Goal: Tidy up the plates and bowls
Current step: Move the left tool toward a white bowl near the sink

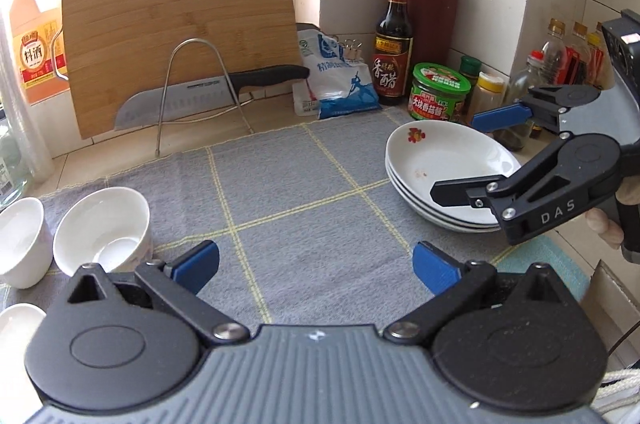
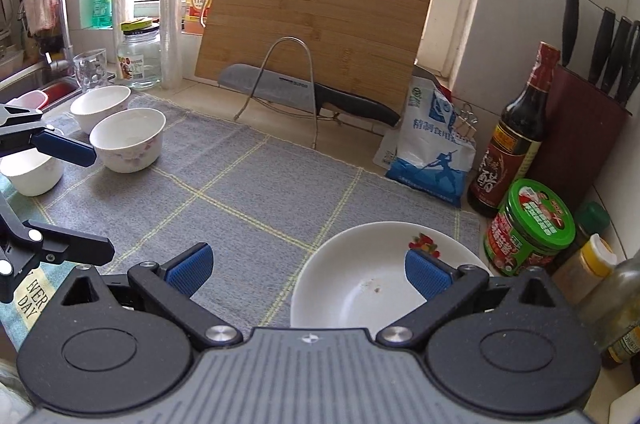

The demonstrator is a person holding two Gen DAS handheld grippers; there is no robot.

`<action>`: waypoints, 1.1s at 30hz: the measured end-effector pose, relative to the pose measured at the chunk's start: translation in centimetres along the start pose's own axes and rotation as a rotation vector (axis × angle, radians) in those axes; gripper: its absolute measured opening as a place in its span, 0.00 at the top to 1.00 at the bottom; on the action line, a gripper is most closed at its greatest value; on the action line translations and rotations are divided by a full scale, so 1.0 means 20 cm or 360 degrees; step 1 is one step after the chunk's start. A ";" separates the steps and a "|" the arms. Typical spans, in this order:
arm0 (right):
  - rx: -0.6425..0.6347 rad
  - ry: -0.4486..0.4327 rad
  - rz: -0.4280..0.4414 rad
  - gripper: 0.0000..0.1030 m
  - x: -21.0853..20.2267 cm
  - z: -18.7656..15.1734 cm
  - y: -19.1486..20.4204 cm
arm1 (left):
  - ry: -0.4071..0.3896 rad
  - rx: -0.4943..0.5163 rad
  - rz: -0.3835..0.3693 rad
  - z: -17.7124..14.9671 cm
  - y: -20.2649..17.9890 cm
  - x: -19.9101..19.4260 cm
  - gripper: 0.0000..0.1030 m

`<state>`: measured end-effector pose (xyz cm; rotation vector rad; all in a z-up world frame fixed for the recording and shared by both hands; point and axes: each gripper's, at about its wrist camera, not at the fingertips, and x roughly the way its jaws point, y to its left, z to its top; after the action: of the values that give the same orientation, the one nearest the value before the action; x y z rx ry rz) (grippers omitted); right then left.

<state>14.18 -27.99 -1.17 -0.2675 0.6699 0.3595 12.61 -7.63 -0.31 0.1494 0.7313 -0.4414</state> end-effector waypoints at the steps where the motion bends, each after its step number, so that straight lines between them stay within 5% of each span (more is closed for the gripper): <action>1: -0.0014 0.0001 0.0005 0.00 0.01 0.01 0.04 | 0.0015 -0.0004 -0.0013 -0.02 0.03 -0.01 0.01; 14: -0.0038 0.0069 0.0074 0.00 0.09 0.11 0.64 | 0.0020 0.0062 -0.0061 -0.16 0.50 -0.26 0.01; 33: -0.0203 0.0091 0.0418 0.00 0.41 0.19 1.39 | 0.0176 0.0031 0.0206 -0.30 1.18 -0.32 0.01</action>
<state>10.91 0.42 -6.97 -0.3129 0.7416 0.6494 15.10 17.52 -0.89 0.2395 0.8212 -0.3188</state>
